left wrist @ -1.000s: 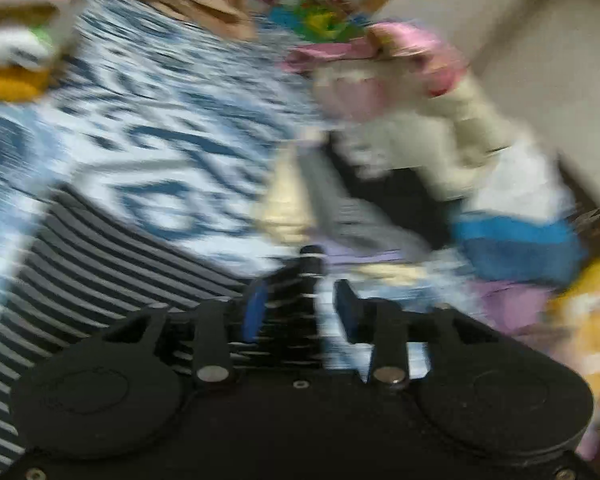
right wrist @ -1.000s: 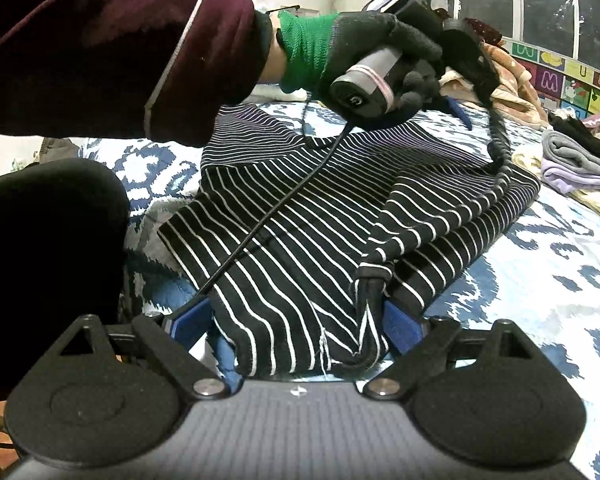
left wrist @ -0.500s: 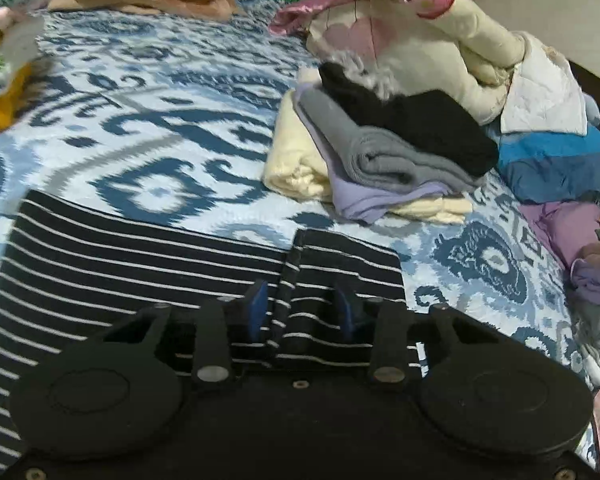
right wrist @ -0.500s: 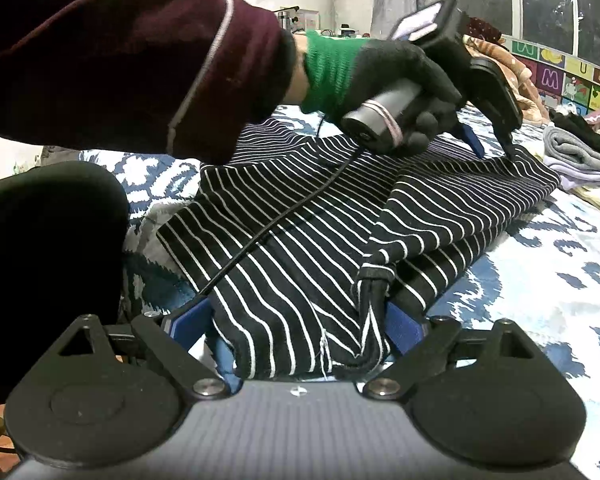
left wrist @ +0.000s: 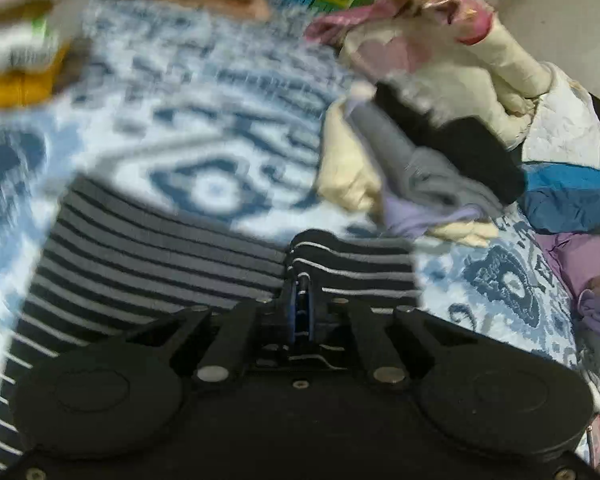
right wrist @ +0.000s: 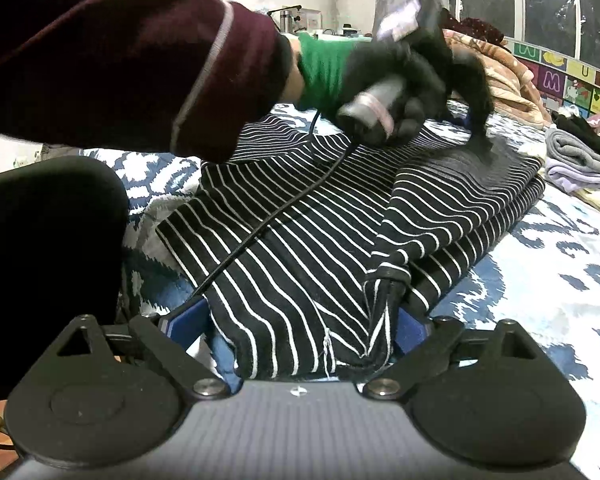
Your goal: Fold clothes
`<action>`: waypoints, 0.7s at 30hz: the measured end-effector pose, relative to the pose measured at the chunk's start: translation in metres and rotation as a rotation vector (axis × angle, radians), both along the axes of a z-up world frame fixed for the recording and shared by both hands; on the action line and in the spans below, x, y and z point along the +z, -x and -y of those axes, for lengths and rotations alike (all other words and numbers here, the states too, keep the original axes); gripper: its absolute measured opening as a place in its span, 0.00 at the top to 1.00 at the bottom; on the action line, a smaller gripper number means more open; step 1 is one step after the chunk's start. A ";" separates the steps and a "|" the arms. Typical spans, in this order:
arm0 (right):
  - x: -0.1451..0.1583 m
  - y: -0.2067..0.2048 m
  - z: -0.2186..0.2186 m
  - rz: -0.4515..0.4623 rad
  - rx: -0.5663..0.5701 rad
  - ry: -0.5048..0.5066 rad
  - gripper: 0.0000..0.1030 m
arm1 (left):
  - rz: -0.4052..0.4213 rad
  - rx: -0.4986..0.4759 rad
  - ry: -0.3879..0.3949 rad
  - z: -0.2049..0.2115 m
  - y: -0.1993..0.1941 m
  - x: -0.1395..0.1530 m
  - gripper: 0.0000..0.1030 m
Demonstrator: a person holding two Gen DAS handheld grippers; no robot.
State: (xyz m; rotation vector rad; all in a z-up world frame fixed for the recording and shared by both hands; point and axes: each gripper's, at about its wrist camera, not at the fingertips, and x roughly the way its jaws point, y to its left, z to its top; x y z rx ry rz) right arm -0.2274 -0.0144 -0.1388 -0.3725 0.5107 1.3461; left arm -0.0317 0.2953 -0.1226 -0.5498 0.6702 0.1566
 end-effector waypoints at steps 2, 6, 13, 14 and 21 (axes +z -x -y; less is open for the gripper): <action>0.000 0.000 0.000 -0.001 0.002 0.000 0.08 | 0.033 -0.016 0.024 0.000 0.003 -0.001 0.97; -0.001 0.001 0.000 0.007 0.008 0.000 0.07 | 0.150 -0.031 0.105 -0.003 0.013 0.012 0.97; -0.001 0.003 -0.003 0.020 0.015 0.009 0.06 | -0.010 -0.007 -0.064 0.007 -0.003 0.008 0.84; -0.001 0.004 -0.003 0.021 0.015 0.009 0.06 | 0.018 0.012 -0.090 0.009 0.003 0.015 0.81; 0.000 0.004 0.001 0.025 0.009 0.006 0.07 | 0.061 -0.157 -0.271 0.055 -0.012 0.039 0.81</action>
